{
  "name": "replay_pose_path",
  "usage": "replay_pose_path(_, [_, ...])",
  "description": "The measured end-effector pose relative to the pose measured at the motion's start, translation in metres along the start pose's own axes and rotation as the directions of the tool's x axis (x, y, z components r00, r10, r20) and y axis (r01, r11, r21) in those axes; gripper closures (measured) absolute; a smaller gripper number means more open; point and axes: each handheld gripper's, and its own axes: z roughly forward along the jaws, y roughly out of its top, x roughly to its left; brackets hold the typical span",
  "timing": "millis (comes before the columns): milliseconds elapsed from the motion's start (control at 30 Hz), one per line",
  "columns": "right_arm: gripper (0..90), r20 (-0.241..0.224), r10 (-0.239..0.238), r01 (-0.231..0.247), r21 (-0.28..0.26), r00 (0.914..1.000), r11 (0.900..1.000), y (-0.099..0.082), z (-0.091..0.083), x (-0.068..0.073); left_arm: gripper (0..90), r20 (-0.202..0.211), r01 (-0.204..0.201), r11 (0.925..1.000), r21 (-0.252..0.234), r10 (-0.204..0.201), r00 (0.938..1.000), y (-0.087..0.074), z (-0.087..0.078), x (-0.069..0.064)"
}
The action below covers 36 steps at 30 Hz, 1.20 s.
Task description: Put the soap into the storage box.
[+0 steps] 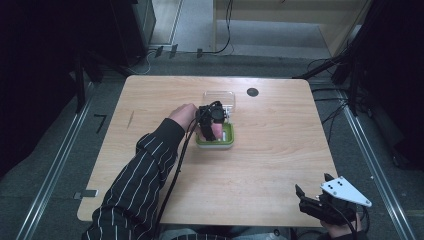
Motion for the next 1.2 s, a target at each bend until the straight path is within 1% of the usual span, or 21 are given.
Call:
replay_pose_path(133, [13.5,0.003,0.003,-0.003,0.003,1.0000,1.0000,-0.001,-0.001,0.000,38.5,0.002,-0.010,0.9999,0.002,0.010,0.9999,0.002,0.003,0.002])
replay_pose_path(233, [13.5,0.005,0.006,-0.006,0.005,1.0000,1.0000,-0.002,-0.002,0.000,38.5,-0.007,-0.013,0.9999,0.007,0.013,0.9999,0.004,0.005,0.003])
replay_pose_path(367, [13.5,0.008,0.007,-0.007,0.006,0.9999,1.0000,-0.002,-0.003,0.000,38.5,0.003,-0.016,0.9999,0.000,0.016,0.9999,0.006,0.009,0.005])
replay_pose_path(400, [13.5,0.008,0.007,-0.007,0.006,0.9999,1.0000,-0.002,-0.003,0.000,38.5,0.002,-0.013,0.9999,0.010,0.013,0.9999,0.006,0.010,0.005])
replay_pose_path(433, [13.5,0.008,0.006,-0.006,0.007,0.9999,1.0000,-0.003,-0.003,0.000,38.5,0.005,-0.009,0.9999,0.011,0.008,1.0000,0.006,0.011,0.005])
replay_pose_path(600, [13.5,0.009,0.006,-0.006,0.008,0.9999,1.0000,-0.003,-0.004,0.000,38.6,0.009,-0.009,0.9995,0.029,0.009,0.9999,0.006,0.015,0.008])
replay_pose_path(833, [13.5,0.009,0.008,-0.008,0.009,0.9999,0.9999,-0.003,-0.004,-0.001,38.5,0.009,0.000,0.9997,0.022,0.000,1.0000,0.007,0.020,0.008])
replay_pose_path(867, [13.5,0.010,0.008,-0.008,0.009,0.9999,0.9999,-0.003,-0.004,-0.001,38.5,0.007,-0.003,0.9996,0.029,0.003,1.0000,0.007,0.020,0.008])
replay_pose_path(1200, [13.4,0.011,0.013,-0.013,0.008,0.9999,0.9999,-0.003,-0.004,-0.001,38.4,-0.002,0.000,0.9997,0.023,0.000,1.0000,0.008,0.023,0.008])
